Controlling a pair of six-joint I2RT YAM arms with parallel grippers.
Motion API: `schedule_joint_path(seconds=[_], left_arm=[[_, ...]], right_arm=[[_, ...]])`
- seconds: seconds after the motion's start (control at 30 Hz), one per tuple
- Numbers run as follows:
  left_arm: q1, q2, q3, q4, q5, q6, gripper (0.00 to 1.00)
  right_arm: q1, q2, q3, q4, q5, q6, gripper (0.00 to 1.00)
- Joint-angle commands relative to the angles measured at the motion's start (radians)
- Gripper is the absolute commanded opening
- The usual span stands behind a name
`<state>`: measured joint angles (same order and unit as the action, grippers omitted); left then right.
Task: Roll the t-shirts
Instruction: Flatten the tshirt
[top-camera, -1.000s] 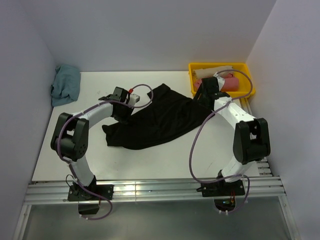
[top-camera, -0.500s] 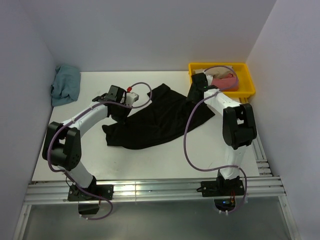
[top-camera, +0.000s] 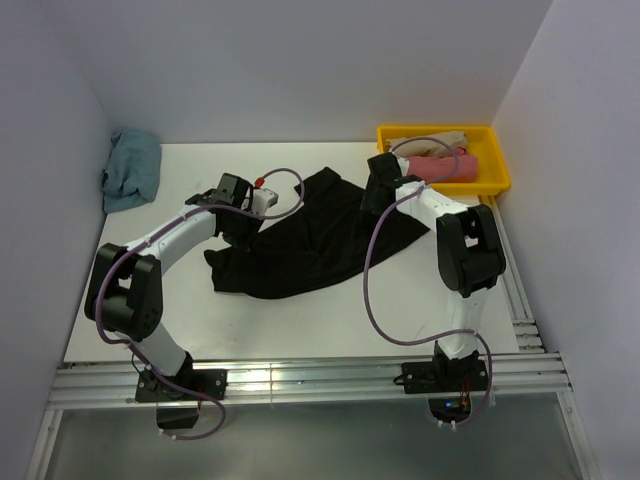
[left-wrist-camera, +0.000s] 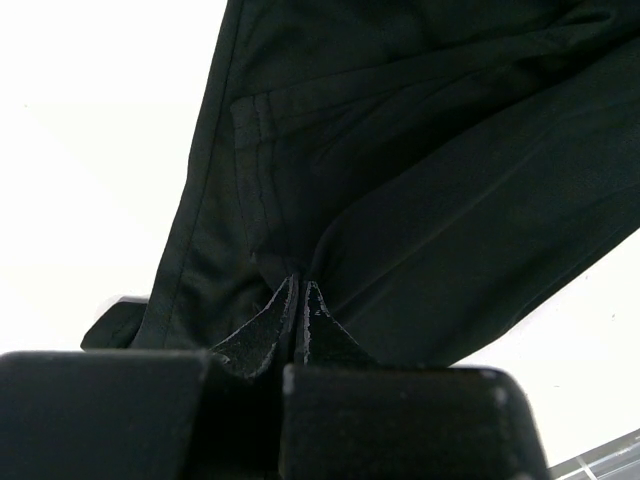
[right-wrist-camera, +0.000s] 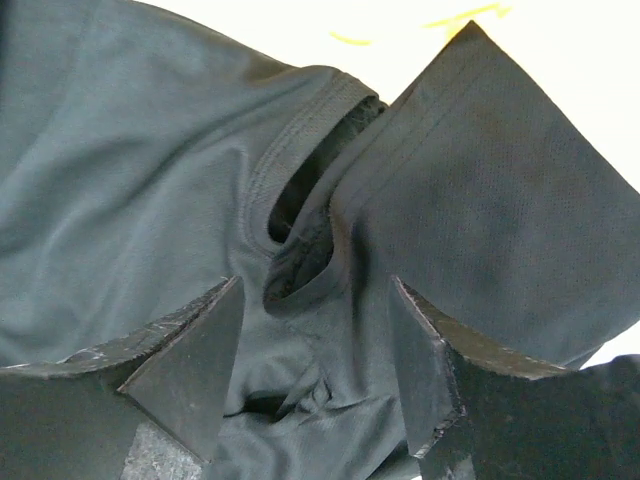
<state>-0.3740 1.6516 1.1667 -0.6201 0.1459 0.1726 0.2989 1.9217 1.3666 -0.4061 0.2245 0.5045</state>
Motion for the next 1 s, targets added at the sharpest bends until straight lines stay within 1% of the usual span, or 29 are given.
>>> schedule_joint_path(seconds=[0.0,0.13,0.23,0.27,0.3,0.33,0.37,0.4,0.47,0.53,0.67,0.7,0.77,0.8,0.83,0.87,0.9,0.93,0.97], left_arm=[[-0.005,-0.044,-0.001,-0.009,0.023,0.016,0.00],[-0.005,-0.050,-0.006,-0.007,0.021,0.018,0.00],[-0.005,-0.058,-0.009,-0.006,0.017,0.016,0.00],[-0.005,-0.061,-0.010,-0.004,0.017,0.016,0.00],[-0.005,-0.062,-0.010,-0.006,0.011,0.018,0.00],[-0.005,-0.064,-0.010,-0.006,0.011,0.016,0.00],[-0.003,-0.070,-0.009,-0.010,0.009,0.015,0.00],[-0.005,-0.076,-0.003,-0.013,0.006,0.010,0.00],[-0.005,-0.108,0.005,-0.016,-0.025,0.008,0.00],[-0.005,-0.137,0.028,-0.027,-0.067,0.007,0.00],[-0.003,-0.226,0.103,-0.050,-0.141,0.001,0.00],[-0.003,-0.240,0.117,-0.055,-0.141,-0.001,0.00],[-0.003,-0.283,0.157,-0.059,-0.218,-0.002,0.00],[-0.003,-0.298,0.169,-0.061,-0.238,-0.001,0.00],[-0.003,-0.314,0.180,-0.059,-0.261,0.002,0.00],[-0.003,-0.350,0.201,-0.050,-0.285,0.002,0.00],[-0.003,-0.369,0.211,-0.046,-0.331,0.007,0.00],[-0.003,-0.389,0.218,-0.040,-0.350,0.010,0.00],[-0.003,-0.429,0.235,-0.021,-0.371,0.014,0.00]], right_arm=[[-0.001,0.033,0.031,-0.014,0.016,0.005,0.66],[-0.001,0.051,0.046,-0.022,0.007,-0.001,0.64],[-0.001,0.049,0.045,-0.014,0.010,0.000,0.54],[-0.001,0.046,0.045,-0.011,0.009,-0.003,0.45],[-0.003,0.049,0.051,-0.011,0.012,-0.003,0.39],[-0.001,0.053,0.058,-0.019,0.013,-0.003,0.28],[-0.003,0.056,0.065,-0.023,0.025,-0.001,0.05],[-0.003,0.043,0.071,-0.030,0.036,0.009,0.00],[-0.003,0.005,0.052,-0.030,0.064,0.022,0.00],[-0.003,-0.093,0.003,-0.013,0.079,0.029,0.00],[-0.003,-0.281,-0.026,-0.042,0.140,0.034,0.00],[-0.003,-0.364,-0.024,-0.049,0.150,0.035,0.00],[-0.003,-0.447,-0.021,-0.076,0.186,0.042,0.00],[-0.003,-0.530,-0.018,-0.080,0.191,0.043,0.00],[-0.003,-0.573,-0.018,-0.092,0.209,0.046,0.00],[-0.003,-0.616,-0.018,-0.092,0.217,0.051,0.00],[-0.003,-0.703,-0.024,-0.086,0.222,0.051,0.00],[-0.003,-0.748,-0.029,-0.074,0.226,0.049,0.00],[-0.003,-0.829,-0.031,-0.070,0.236,0.049,0.00]])
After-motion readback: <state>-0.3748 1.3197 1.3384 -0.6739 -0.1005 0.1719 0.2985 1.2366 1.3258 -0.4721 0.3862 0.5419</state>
